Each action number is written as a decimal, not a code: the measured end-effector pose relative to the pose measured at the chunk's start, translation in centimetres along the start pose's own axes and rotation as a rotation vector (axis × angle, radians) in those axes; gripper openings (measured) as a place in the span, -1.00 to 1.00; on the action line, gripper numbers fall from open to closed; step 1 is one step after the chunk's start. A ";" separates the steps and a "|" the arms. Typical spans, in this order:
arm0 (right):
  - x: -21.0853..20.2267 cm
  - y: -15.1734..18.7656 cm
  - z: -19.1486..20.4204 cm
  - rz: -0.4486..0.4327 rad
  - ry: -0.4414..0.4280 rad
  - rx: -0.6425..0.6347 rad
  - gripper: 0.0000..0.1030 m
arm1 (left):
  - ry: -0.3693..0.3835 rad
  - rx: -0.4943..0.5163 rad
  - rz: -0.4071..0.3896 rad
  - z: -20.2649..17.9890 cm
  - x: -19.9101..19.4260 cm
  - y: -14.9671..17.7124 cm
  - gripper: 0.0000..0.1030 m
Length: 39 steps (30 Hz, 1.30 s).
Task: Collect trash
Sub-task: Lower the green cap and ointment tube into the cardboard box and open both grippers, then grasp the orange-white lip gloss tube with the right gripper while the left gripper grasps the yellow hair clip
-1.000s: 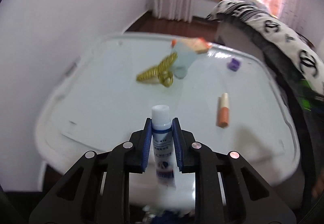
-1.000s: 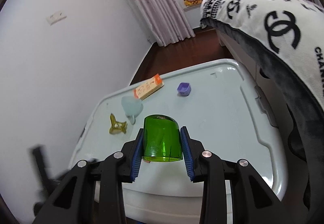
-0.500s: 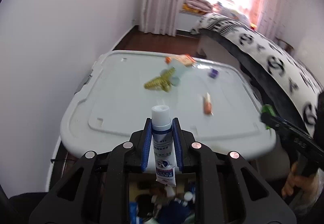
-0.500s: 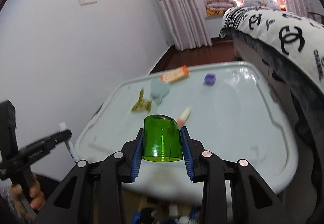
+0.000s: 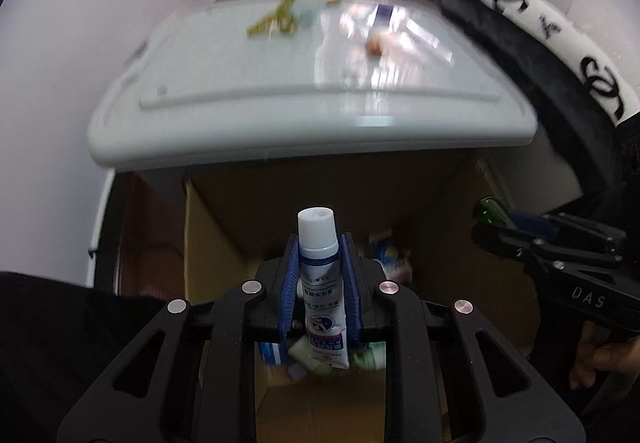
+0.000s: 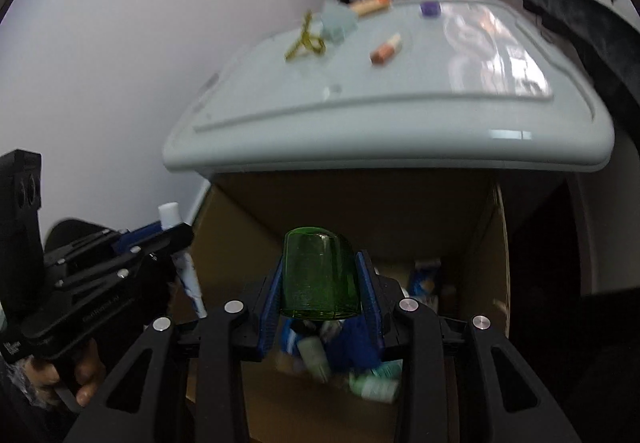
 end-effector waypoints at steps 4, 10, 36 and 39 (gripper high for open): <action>1.8 0.0 -1.1 0.077 0.014 0.051 0.38 | -0.026 -0.108 0.129 2.7 3.2 2.3 0.50; 1.2 -7.6 -2.2 -0.029 -0.002 0.106 0.30 | 0.018 -0.173 0.144 3.8 3.8 2.6 0.50; 6.3 -24.1 -4.5 -0.093 0.026 0.156 -0.66 | -0.037 -0.003 -0.059 3.9 0.0 -9.1 0.51; 2.8 -23.3 -5.5 -0.166 0.003 0.145 -0.66 | -0.022 0.072 -0.101 4.2 1.2 -14.9 0.51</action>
Point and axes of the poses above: each gripper's, at about its wrist camera, not at the fingertips, and x roughly the way its jaws point, z to its left, y to its underside, the point moved 5 cm from there along x, roughly the way its jaws point, and after that the axes turned 13 degrees about y, right-handed, at the moved point
